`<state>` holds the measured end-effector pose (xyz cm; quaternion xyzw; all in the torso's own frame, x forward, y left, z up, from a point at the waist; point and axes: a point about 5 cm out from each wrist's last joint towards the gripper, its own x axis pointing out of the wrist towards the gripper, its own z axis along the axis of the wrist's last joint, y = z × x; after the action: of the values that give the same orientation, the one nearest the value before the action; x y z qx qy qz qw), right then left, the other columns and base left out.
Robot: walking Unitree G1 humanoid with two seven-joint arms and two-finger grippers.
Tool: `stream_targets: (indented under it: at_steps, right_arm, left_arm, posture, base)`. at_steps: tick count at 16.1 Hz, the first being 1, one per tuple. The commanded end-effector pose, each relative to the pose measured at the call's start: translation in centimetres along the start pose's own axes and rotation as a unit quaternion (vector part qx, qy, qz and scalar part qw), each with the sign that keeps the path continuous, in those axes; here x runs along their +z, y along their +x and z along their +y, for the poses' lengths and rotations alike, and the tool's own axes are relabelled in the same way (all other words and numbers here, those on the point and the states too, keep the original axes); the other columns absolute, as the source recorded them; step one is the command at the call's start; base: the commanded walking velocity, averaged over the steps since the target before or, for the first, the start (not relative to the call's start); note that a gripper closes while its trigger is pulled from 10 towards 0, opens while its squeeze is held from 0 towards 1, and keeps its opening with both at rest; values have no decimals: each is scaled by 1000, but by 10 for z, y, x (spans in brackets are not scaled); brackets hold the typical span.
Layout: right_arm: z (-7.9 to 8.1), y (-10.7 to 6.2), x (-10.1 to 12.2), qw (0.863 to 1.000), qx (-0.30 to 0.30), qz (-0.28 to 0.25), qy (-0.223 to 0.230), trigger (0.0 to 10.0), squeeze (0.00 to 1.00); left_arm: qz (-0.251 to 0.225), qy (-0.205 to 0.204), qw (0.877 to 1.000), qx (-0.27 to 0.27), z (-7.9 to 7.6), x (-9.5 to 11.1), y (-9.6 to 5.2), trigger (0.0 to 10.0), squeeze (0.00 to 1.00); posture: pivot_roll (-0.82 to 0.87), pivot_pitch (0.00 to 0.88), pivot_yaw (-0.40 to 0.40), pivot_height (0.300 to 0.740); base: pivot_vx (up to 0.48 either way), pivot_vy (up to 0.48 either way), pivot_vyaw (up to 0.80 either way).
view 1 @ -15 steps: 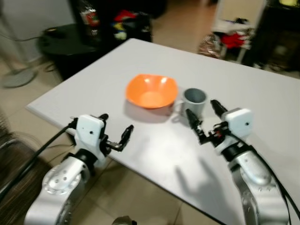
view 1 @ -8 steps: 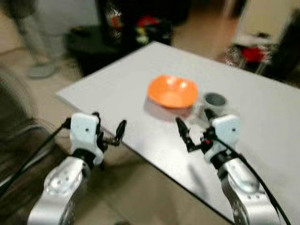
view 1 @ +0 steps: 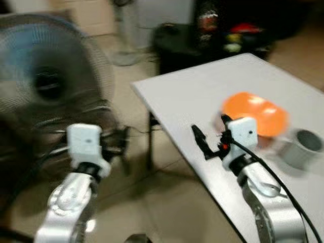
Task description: Setting the table
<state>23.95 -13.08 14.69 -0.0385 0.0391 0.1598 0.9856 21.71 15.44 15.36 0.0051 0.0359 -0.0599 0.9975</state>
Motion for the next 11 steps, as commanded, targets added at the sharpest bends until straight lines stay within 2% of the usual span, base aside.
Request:
stream_targets:
  at_steps: [1, 2, 6, 8, 10, 11]
  right_arm:
    - [3, 1, 5, 1000, 7, -5, 17, 10000, 1000]
    - [4, 0, 7, 1000, 11, -6, 23, 10000, 1000]
    - [9, 9, 7, 999, 26, -12, 22, 10000, 1000]
    - [13, 9, 5, 999, 24, -13, 36, 10000, 1000]
    - [18, 10, 3, 998, 31, -14, 45, 10000, 1000]
    - [17, 11, 2, 998, 27, -16, 48, 10000, 1000]
  left_arm:
    - [-2, 3, 1000, 5, 3, 4, 0, 10000, 0]
    - [-3, -2, 1000, 6, 2, 5, 0, 10000, 0]
    - [-5, 12, 1000, 13, 8, 5, -3, 10000, 0]
    - [0, 37, 999, -3, 10, 8, -6, 10000, 0]
    - [-6, 34, 999, 15, 18, 11, -4, 10000, 0]
    - [-13, 31, 999, 13, 17, 13, -2, 10000, 0]
  posture:
    - [38, 0, -19, 740]
    - [38, 0, -19, 740]
    - [70, 0, -23, 740]
    - [95, 0, -14, 740]
    - [116, 0, 8, 740]
    - [123, 0, 1, 740]
  base:
    - [0, 0, 800]
    - [0, 0, 800]
    - [0, 294, 800]
    - [0, 313, 800]
    - [0, 317, 800]
    - [0, 330, 800]
